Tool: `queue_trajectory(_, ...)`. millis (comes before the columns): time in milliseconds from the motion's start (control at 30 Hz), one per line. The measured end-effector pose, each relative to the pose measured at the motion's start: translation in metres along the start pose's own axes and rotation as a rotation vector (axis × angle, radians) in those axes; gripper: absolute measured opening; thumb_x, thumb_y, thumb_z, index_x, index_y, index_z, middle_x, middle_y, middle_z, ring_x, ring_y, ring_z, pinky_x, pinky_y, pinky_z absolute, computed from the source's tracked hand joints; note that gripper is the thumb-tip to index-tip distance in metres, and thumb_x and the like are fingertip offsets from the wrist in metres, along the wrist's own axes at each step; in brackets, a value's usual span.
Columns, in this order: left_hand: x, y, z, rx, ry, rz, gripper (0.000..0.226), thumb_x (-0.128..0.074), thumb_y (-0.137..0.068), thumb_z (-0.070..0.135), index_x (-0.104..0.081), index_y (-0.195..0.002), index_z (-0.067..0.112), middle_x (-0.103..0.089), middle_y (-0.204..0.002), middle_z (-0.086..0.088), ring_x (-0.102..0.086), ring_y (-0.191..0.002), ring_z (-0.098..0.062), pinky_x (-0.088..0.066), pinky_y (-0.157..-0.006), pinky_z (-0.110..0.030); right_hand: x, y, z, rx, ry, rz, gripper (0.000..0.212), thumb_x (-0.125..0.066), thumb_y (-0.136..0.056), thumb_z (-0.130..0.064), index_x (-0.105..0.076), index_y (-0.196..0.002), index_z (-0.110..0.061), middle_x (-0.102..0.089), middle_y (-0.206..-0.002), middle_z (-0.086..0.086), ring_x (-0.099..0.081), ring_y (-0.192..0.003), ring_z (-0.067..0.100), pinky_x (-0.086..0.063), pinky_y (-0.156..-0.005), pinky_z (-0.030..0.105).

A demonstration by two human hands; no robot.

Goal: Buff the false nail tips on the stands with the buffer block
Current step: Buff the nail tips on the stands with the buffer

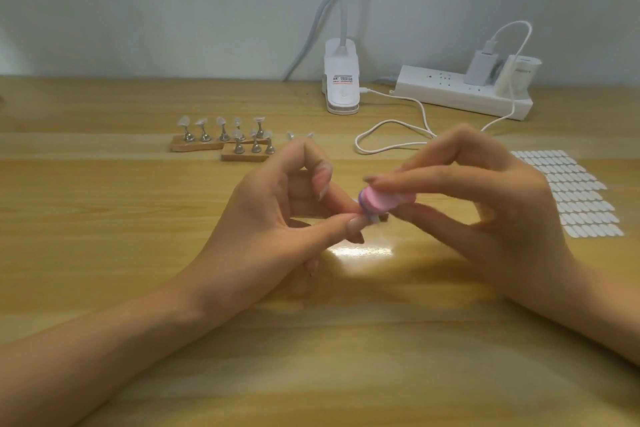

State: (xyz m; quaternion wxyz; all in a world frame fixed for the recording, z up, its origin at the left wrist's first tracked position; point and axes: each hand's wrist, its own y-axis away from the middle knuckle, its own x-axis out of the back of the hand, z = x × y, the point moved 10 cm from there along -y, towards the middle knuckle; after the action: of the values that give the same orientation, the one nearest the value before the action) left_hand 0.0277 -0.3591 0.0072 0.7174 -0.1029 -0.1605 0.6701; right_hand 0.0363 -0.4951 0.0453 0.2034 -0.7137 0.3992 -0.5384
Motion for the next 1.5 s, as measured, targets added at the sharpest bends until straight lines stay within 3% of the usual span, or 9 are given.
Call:
queue_trajectory(200,0.001,-0.001,-0.005,0.035,0.030,0.017,0.042,-0.077,-0.076,0.003,-0.037,-0.082,0.014,-0.072,-0.073,-0.005,-0.071,-0.065,-0.018,-0.040,-0.036,-0.020,-0.001,0.000,0.000,-0.005,-0.016,-0.003,0.022,-0.073,-0.089,-0.015,-0.070,-0.111,-0.013,-0.061,-0.094,0.006,-0.068,-0.086,0.019,-0.053,-0.080,0.033)
queue_trajectory(300,0.000,-0.002,-0.004,0.038,0.037,0.014,0.042,-0.078,-0.074,0.002,-0.038,-0.083,0.013,-0.071,-0.072,-0.005,-0.068,-0.063,-0.016,-0.041,-0.036,-0.020,-0.002,0.000,-0.002,0.020,-0.009,-0.018,0.020,-0.075,-0.090,-0.013,-0.070,-0.110,-0.016,-0.060,-0.096,0.002,-0.066,-0.087,0.013,-0.052,-0.082,0.027)
queue_trajectory(433,0.000,-0.002,-0.006,0.051,0.055,0.011,0.042,-0.078,-0.074,0.004,-0.039,-0.084,0.014,-0.072,-0.075,-0.007,-0.070,-0.066,-0.019,-0.040,-0.035,-0.020,0.001,0.000,0.003,-0.024,-0.027,0.010,0.024,-0.077,-0.088,-0.015,-0.070,-0.111,-0.012,-0.059,-0.093,0.005,-0.066,-0.084,0.019,-0.053,-0.077,0.035)
queue_trajectory(767,-0.002,-0.002,-0.008,0.078,0.068,0.011,0.040,-0.075,-0.075,0.001,-0.038,-0.085,0.012,-0.071,-0.073,-0.006,-0.068,-0.062,-0.016,-0.039,-0.035,-0.019,-0.003,0.001,-0.001,0.030,-0.022,-0.032,0.023,-0.076,-0.087,-0.010,-0.071,-0.109,-0.013,-0.061,-0.096,0.004,-0.067,-0.086,0.015,-0.053,-0.081,0.029)
queue_trajectory(867,-0.001,-0.002,-0.006,0.080,0.072,0.017,0.045,-0.080,-0.075,0.002,-0.037,-0.085,0.011,-0.072,-0.073,-0.006,-0.070,-0.064,-0.019,-0.039,-0.035,-0.019,0.001,0.000,0.002,-0.015,-0.051,0.003,0.023,-0.076,-0.089,-0.014,-0.069,-0.111,-0.013,-0.060,-0.095,0.006,-0.068,-0.086,0.021,-0.054,-0.079,0.034)
queue_trajectory(1167,-0.003,-0.002,-0.007,0.092,0.069,0.008,0.043,-0.076,-0.076,-0.001,-0.036,-0.085,0.011,-0.072,-0.073,-0.004,-0.067,-0.059,-0.013,-0.039,-0.034,-0.020,-0.006,0.000,-0.003,0.031,-0.036,-0.049,0.019,-0.074,-0.090,-0.013,-0.071,-0.108,-0.017,-0.060,-0.094,0.000,-0.065,-0.086,0.012,-0.053,-0.081,0.029)
queue_trajectory(1300,-0.002,-0.001,-0.007,0.091,0.073,0.004,0.046,-0.079,-0.076,0.002,-0.035,-0.085,0.013,-0.073,-0.074,-0.008,-0.070,-0.064,-0.019,-0.039,-0.035,-0.021,0.004,-0.001,0.006,-0.031,-0.026,0.015,0.024,-0.075,-0.088,-0.018,-0.069,-0.111,-0.017,-0.059,-0.091,0.004,-0.067,-0.085,0.018,-0.053,-0.079,0.032)
queue_trajectory(1400,-0.001,-0.001,-0.009,0.090,0.090,0.000,0.040,-0.073,-0.076,0.004,-0.036,-0.085,0.012,-0.072,-0.073,-0.006,-0.068,-0.060,-0.014,-0.039,-0.036,-0.020,-0.002,0.001,0.001,0.039,-0.009,-0.033,0.022,-0.073,-0.088,-0.016,-0.070,-0.109,-0.018,-0.060,-0.094,0.002,-0.065,-0.089,0.008,-0.050,-0.083,0.021)
queue_trajectory(1500,0.000,-0.001,-0.006,0.077,0.052,-0.004,0.045,-0.083,-0.075,0.011,-0.040,-0.084,0.020,-0.075,-0.079,-0.005,-0.072,-0.066,-0.018,-0.043,-0.044,-0.016,0.015,0.002,0.024,-0.070,-0.049,0.062,0.025,-0.074,-0.087,-0.016,-0.069,-0.111,-0.021,-0.060,-0.093,0.005,-0.063,-0.088,0.011,-0.049,-0.082,0.027)
